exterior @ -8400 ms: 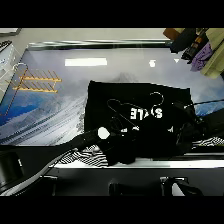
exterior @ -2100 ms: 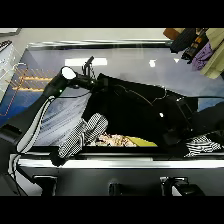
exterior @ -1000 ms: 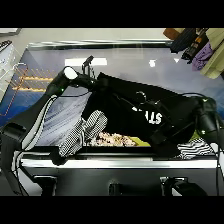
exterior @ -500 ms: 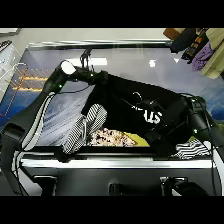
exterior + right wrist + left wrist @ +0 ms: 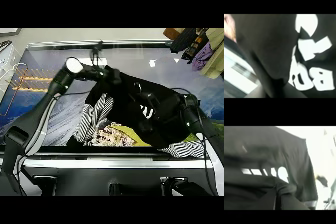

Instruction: Fold the clothes and pants, and hang the long-sleeved shirts on hangers.

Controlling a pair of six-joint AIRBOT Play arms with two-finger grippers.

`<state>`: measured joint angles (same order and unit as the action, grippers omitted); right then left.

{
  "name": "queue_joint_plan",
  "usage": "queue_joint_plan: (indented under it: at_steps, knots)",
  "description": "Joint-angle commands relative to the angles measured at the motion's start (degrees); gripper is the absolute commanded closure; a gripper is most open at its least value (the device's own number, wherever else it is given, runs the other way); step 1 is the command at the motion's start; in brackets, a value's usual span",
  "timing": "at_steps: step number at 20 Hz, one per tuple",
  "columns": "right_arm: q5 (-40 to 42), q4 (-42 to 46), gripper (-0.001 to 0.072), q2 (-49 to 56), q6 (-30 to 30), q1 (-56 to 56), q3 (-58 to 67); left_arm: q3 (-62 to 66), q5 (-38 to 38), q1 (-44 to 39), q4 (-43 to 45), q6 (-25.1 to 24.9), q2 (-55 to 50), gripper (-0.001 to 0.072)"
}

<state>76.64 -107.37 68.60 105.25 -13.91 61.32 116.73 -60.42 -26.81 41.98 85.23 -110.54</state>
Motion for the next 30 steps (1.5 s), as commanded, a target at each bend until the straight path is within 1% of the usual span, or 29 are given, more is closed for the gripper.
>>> queue_joint_plan:
  at_steps: [1,5,6,7,8,9,11,12,15,16,17,19,20,21,23,25,26,28,30]
  knots:
    - [-3.65,-0.44,0.0677,0.2,-1.99,-0.04,6.01,-1.2,-3.26,-3.1,2.08,0.9,-0.04,0.0688]
    - [-0.46,0.96,0.0677,0.2,-3.45,-0.04,11.54,-1.25,-3.43,-4.39,2.19,0.9,-0.11,0.0683]
    - [0.9,2.05,0.0678,0.13,-4.22,-0.04,12.17,-1.25,-3.8,-4.2,2.23,0.92,-0.11,0.0636]
    - [2.27,2.62,0.0678,-0.31,-4.17,-0.04,12.57,-1.22,-4.13,-3.69,2.21,0.96,-0.11,0.0496]
    - [3.17,2.97,0.0678,-1.14,-4.17,-0.04,12.79,-1.2,-4.44,-2.84,2.21,1.86,0.02,0.0297]
    - [3.76,3.15,0.0677,-2.16,-4.15,-0.04,13.0,-1.2,-4.57,-1.84,2.19,2.01,0.24,0.0156]
    - [3.89,3.23,0.0677,-5.29,-4.02,-0.04,13.14,-1.2,-4.52,1.07,2.19,1.99,1.51,0.0113]
    - [3.85,3.21,0.0676,-7.19,-3.72,-0.04,13.14,-1.2,-4.55,2.62,2.21,1.97,2.38,0.0076]
    - [3.19,3.37,0.0675,-12.96,-1.99,-0.04,13.14,-1.2,-4.63,8.24,2.84,1.53,5.81,0.0076]
    - [2.6,4.28,0.0674,-14.97,-3.19,-0.04,13.14,-1.2,-4.92,10.25,4.02,1.55,7.21,0.0076]
    - [2.03,6.47,0.0674,-16.65,-6.25,-0.04,13.14,-1.2,-5.55,12.02,5.97,1.6,8.52,0.0076]
    - [1.53,13.9,0.0675,-19.52,-16.79,-0.04,13.14,-1.2,-8.37,15.32,12.79,1.81,10.91,0.0076]
    - [1.73,16.59,0.0675,-20.59,-20.9,-0.04,13.14,-1.22,-10.36,16.48,16.72,2.71,11.63,0.0076]
    - [1.73,18.38,0.0674,-21.57,-25.75,-0.02,13.22,-1.22,-12.57,17.46,20.74,4.68,12.04,0.0076]
    - [2.47,22.01,0.0674,-22.16,-36.09,-0.02,16.22,-1.25,-16.59,18.45,26.6,6.23,12.11,0.0076]
    - [2.36,28.87,0.0675,-21.88,-46.62,-0.02,21.14,-1.38,-18.23,18.49,30.88,6.97,12.04,0.0077]
    - [2.73,33.03,0.0675,-21.53,-50.8,0.33,23.89,-1.38,-18.21,18.47,31.89,6.99,11.98,0.0077]
    - [5.81,37.97,0.0675,-19.54,-54.1,3.43,29.22,-1.38,-18.16,18.51,32.11,6.97,11.63,0.0077]
    - [10.45,38.34,0.0675,-16.06,-54.03,9.88,33.83,-1.4,-18.18,18.51,32.11,6.97,11.32,0.0078]
